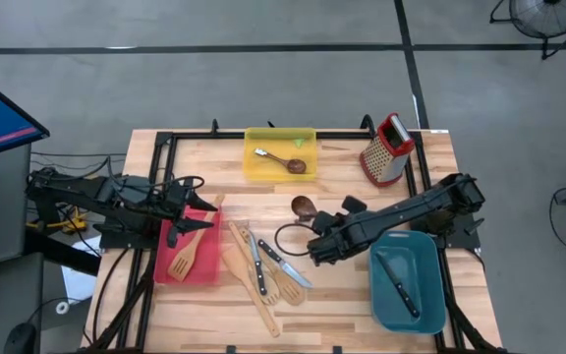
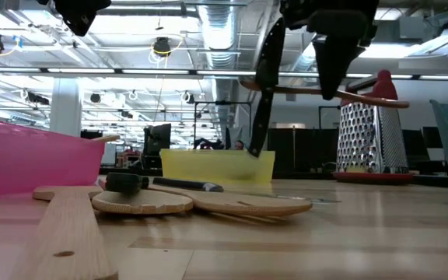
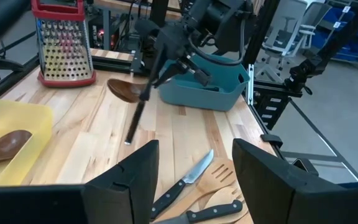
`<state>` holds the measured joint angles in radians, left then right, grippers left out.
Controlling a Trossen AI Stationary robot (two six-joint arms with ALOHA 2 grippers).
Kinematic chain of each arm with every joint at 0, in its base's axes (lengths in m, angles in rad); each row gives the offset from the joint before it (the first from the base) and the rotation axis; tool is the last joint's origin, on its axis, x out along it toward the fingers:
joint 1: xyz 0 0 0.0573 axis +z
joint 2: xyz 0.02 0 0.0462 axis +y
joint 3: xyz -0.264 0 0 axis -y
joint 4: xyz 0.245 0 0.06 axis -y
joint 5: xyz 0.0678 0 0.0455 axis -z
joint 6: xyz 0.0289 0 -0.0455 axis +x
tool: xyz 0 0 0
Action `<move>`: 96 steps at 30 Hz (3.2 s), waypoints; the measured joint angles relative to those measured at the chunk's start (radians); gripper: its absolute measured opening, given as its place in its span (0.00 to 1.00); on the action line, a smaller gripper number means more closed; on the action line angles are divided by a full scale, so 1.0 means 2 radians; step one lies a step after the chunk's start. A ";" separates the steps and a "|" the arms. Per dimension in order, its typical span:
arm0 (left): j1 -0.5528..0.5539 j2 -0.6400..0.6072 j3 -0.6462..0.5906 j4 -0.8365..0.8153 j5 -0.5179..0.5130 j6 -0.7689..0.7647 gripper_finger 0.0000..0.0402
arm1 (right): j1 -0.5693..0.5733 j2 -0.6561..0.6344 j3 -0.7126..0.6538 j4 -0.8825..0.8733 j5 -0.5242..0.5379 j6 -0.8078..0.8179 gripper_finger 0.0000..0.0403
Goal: Pick & Place Kitchen Items
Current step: Put the brown serving spoon into the yellow bin
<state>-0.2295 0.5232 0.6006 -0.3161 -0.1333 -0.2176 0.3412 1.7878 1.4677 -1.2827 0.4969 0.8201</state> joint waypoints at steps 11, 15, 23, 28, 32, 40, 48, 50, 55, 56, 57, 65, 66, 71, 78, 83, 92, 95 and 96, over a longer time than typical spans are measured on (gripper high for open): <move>0.000 0.000 0.000 0.000 0.000 0.000 0.46 | 0.003 0.000 0.000 -0.006 0.067 -0.008 0.12; 0.000 0.000 0.000 0.000 0.000 0.000 0.46 | 0.003 0.000 -0.005 -0.007 0.072 -0.008 0.12; 0.000 0.001 -0.001 0.001 0.000 -0.002 0.45 | 0.005 0.000 -0.030 0.023 0.062 0.000 0.12; 0.000 0.002 -0.029 0.011 0.000 -0.017 0.46 | 0.006 0.000 -0.040 0.055 0.060 -0.002 0.12; 0.000 0.006 -0.065 0.048 0.000 -0.026 0.46 | 0.005 0.000 -0.056 0.084 0.056 -0.003 0.12; 0.000 0.074 -0.116 0.184 -0.022 0.029 0.50 | 0.005 0.000 -0.057 0.110 0.056 -0.004 0.12; 0.000 0.206 -0.116 0.292 -0.063 0.054 0.63 | 0.005 0.000 -0.056 0.156 0.052 -0.018 0.12; 0.000 0.237 -0.116 0.313 -0.063 0.053 0.66 | 0.005 0.000 -0.049 0.156 0.052 -0.027 0.12; 0.000 0.301 -0.116 0.393 -0.063 0.054 0.71 | 0.001 0.000 -0.032 0.160 0.052 -0.047 0.12; 0.000 0.312 -0.116 0.410 -0.063 0.054 0.71 | 0.001 0.000 -0.028 0.160 0.053 -0.048 0.12; 0.000 0.320 -0.116 0.421 -0.063 0.054 0.71 | 0.001 0.000 -0.025 0.161 0.053 -0.051 0.12; 0.010 0.384 -0.116 0.493 -0.062 0.069 0.71 | -0.005 0.000 -0.016 0.184 0.052 -0.084 0.12; 0.014 0.392 -0.113 0.497 -0.062 0.069 0.71 | -0.005 0.000 -0.016 0.189 0.052 -0.086 0.12; 0.031 0.433 -0.087 0.499 -0.062 0.080 0.71 | -0.005 0.000 -0.016 0.206 0.052 -0.100 0.12; 0.045 0.484 -0.041 0.500 -0.049 0.097 0.71 | -0.004 0.000 -0.016 0.212 0.051 -0.100 0.12; 0.049 0.495 -0.036 0.493 -0.038 0.104 0.71 | -0.003 0.000 -0.016 0.211 0.051 -0.101 0.12; 0.048 0.357 -0.036 0.442 -0.017 0.078 0.69 | 0.017 -0.005 0.007 0.218 0.053 -0.135 0.12; 0.047 0.279 -0.037 0.392 -0.010 0.078 0.63 | 0.025 -0.011 0.025 0.236 0.062 -0.172 0.12; 0.047 0.250 -0.037 0.378 -0.013 0.078 0.61 | 0.026 -0.018 0.029 0.234 0.063 -0.186 0.12</move>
<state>-0.1348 1.0235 0.5274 0.4403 -0.1584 -0.0620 0.3935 1.7523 1.5259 -0.8144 0.6228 0.4480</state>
